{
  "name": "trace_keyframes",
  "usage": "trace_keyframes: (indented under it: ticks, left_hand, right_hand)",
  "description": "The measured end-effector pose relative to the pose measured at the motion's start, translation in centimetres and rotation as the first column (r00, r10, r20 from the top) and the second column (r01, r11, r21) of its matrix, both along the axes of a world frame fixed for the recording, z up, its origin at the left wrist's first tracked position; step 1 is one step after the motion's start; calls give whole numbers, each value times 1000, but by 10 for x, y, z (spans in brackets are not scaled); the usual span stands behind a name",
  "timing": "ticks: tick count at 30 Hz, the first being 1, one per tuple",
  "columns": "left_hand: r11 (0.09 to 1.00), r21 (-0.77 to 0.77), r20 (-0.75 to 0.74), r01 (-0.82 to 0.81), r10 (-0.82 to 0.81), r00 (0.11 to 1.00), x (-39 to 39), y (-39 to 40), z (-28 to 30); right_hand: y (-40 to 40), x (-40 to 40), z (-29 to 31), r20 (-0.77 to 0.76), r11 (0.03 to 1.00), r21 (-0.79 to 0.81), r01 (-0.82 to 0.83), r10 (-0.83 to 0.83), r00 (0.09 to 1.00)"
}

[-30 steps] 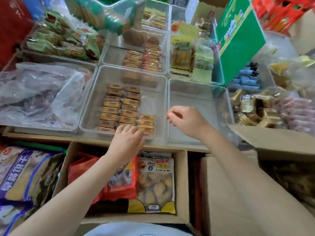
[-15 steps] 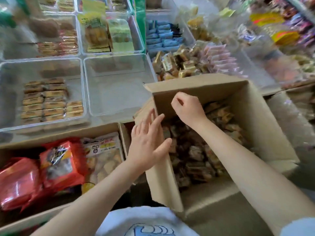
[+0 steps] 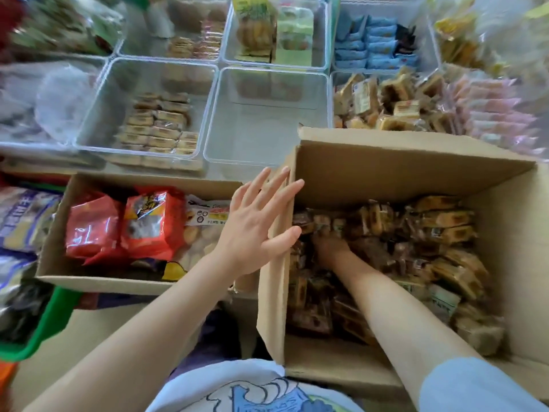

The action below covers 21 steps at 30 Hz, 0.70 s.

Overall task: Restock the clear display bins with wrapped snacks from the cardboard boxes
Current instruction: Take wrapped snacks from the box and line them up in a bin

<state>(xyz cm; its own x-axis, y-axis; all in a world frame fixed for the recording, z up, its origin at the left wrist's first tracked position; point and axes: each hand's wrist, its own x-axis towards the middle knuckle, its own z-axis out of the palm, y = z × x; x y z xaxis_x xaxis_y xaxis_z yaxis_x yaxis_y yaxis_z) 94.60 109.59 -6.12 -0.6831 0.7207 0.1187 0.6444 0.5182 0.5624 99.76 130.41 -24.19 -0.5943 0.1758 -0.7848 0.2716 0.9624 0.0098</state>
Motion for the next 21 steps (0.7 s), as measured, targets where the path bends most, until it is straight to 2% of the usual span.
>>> trace_keyframes:
  ticks: [3, 5, 7, 8, 9, 11, 12, 14, 15, 17, 19, 21]
  left_hand:
    - [1000, -15, 9, -16, 16, 1000, 3, 0, 4]
    - [999, -31, 13, -20, 21, 1000, 4, 0, 5]
    - [999, -42, 1, -13, 13, 1000, 4, 0, 5]
    - [999, -46, -6, -8, 7, 1000, 3, 0, 6]
    - [999, -52, -17, 2, -3, 1000, 3, -1, 8]
    - [997, -74, -41, 37, -40, 998, -1, -3, 13]
    - [996, -85, -38, 37, -40, 998, -6, -6, 15]
    - [992, -113, 51, -57, 63, 997, -25, -15, 21]
    - [981, -144, 104, -132, 148, 984, -39, -21, 23]
    - [938, -278, 84, -209, 241, 967, -67, -38, 24]
    - [921, -341, 33, -187, 211, 977, -90, -55, 23]
    - [930, -328, 29, -167, 187, 982, -115, -72, 17]
  right_hand:
    - [1, -4, 3, -32, 997, -81, -22, 19, 999]
    - [8, -10, 26, -56, 970, -228, 85, -100, 993]
    - [18, -17, 61, -36, 889, -421, 180, -215, 976]
    - [22, -20, 82, 13, 827, -508, 240, -272, 962]
    - [26, -22, 106, 92, 724, -593, 352, -373, 923]
    - [35, -23, 156, 279, 438, -709, 553, -546, 790]
    - [38, -22, 181, 338, 308, -766, 565, -555, 760]
    - [40, -25, 225, 333, 154, -879, 450, -476, 814]
    - [36, -28, 246, 270, 128, -927, 353, -426, 864]
    - [20, -42, 270, 201, 100, -959, 266, -423, 884]
    - [-5, -63, 283, 182, 70, -964, 257, -530, 829]
    - [-34, -92, 281, 137, 102, -962, 253, -622, 771]
